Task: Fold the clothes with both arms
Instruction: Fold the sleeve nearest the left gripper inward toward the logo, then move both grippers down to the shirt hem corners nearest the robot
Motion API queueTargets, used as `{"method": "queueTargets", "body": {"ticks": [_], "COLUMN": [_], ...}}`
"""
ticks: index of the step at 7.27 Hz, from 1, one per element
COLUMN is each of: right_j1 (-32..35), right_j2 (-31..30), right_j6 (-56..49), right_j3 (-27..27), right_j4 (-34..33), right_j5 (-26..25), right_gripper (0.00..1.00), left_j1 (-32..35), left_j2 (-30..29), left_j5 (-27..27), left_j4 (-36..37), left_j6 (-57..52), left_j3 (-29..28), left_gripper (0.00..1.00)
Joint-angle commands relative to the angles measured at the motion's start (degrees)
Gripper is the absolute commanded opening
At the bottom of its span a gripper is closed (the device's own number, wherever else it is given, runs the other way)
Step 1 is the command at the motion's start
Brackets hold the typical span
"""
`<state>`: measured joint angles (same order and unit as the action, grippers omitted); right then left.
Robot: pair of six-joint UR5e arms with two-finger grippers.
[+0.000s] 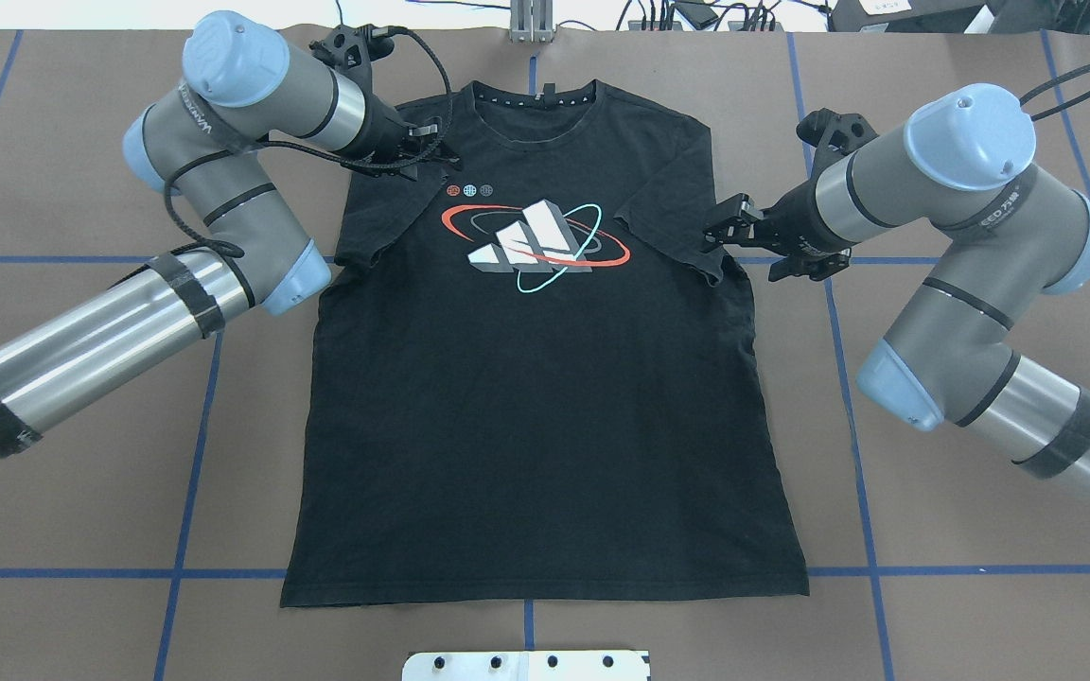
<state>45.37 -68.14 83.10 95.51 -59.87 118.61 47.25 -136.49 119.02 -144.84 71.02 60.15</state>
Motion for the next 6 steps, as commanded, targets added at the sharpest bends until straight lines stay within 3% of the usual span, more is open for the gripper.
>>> {"method": "queueTargets", "body": {"ticks": [1, 3, 4, 6], "right_j1": [-8.1, -18.9, -28.2, -38.4], "right_j2": [-1.2, -6.2, -10.3, -14.7], "right_j6": [13.4, 19.6, 25.9, 33.6], "right_j3": [4.7, 20.9, 26.9, 28.1], "right_j4": [-1.6, -20.7, -23.6, -24.0], "right_j5": [-10.7, -16.8, -27.3, -38.3], "right_gripper": [1.00, 1.00, 1.00, 0.99], "left_j1": [-0.1, -0.1, -0.1, -0.3], "left_j2": [4.8, 9.6, 11.9, 18.1], "left_j5": [1.7, 2.9, 2.9, 3.1], "left_j4": [0.0, -0.1, -0.1, -0.1], "left_j6": [3.1, 3.9, 4.0, 4.1], "left_j3": [7.9, 13.1, 15.8, 21.4], "left_gripper": [0.77, 0.77, 0.77, 0.79]}}
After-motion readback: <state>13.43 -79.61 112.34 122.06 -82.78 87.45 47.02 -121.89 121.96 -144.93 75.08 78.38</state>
